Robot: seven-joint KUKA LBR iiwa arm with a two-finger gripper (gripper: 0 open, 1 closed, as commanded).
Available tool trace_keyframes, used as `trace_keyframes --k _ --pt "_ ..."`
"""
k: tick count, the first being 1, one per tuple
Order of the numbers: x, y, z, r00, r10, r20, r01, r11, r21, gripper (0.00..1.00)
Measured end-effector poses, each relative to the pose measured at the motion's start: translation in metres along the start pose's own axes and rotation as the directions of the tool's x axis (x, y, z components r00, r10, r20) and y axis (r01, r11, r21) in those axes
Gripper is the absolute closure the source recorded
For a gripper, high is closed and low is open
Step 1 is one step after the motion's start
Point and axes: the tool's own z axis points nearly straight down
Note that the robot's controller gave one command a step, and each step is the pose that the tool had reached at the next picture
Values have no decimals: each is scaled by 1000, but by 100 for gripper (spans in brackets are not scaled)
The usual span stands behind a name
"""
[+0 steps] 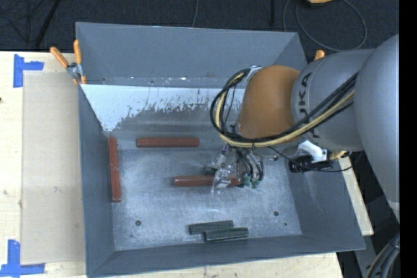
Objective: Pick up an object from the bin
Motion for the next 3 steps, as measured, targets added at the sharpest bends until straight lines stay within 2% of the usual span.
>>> trace_keyframes --k 1,3 --pt "-1 0 -13 1000 -1 4 1 1000 -1 100" --pt "0 0 -38 1000 -2 -1 2 1000 0 100"
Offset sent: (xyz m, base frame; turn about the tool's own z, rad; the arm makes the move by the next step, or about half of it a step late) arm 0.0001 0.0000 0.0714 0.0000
